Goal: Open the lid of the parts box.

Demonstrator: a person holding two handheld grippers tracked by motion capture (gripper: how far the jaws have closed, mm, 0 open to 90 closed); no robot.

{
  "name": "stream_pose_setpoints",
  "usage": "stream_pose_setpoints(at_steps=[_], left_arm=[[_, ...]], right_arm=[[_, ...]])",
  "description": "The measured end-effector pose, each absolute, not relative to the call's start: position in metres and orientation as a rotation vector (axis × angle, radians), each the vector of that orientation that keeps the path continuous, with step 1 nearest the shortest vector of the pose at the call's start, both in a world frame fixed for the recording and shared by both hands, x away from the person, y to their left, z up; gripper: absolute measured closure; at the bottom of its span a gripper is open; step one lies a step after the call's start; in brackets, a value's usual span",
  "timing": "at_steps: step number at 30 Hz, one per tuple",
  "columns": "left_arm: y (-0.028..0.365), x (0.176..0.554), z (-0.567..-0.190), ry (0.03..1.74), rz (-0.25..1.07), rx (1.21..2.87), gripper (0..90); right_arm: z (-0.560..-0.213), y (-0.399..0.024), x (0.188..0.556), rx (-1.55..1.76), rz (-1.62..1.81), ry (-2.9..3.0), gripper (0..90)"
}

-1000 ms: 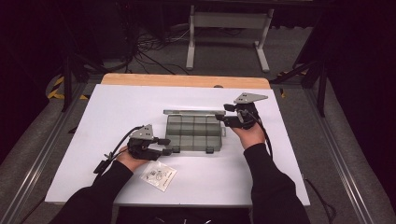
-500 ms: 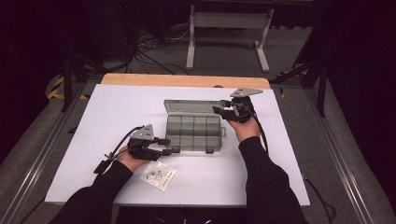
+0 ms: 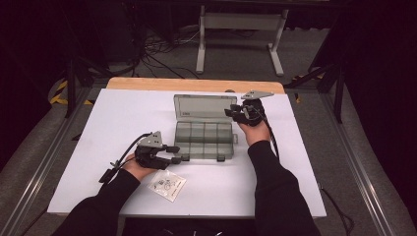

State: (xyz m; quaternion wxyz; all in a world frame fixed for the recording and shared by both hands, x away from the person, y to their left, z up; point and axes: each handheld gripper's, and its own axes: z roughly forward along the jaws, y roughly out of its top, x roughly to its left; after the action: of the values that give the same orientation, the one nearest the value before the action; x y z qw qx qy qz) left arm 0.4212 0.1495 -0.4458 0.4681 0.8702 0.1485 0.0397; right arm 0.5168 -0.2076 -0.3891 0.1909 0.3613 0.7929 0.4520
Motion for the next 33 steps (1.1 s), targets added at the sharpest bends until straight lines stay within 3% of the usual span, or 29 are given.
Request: stream_pose_setpoints(at_steps=[17,33], left_arm=[[0.149,0.420,-0.446,0.367,0.094,2.134,51.4],[0.149,0.420,-0.445,0.366,0.091,2.139,51.1]], right_arm=[[-0.403,-0.205,0.533,1.068,1.194,2.239,64.3],[-0.416,-0.202,0.541,1.114,1.158,2.259,59.3]])
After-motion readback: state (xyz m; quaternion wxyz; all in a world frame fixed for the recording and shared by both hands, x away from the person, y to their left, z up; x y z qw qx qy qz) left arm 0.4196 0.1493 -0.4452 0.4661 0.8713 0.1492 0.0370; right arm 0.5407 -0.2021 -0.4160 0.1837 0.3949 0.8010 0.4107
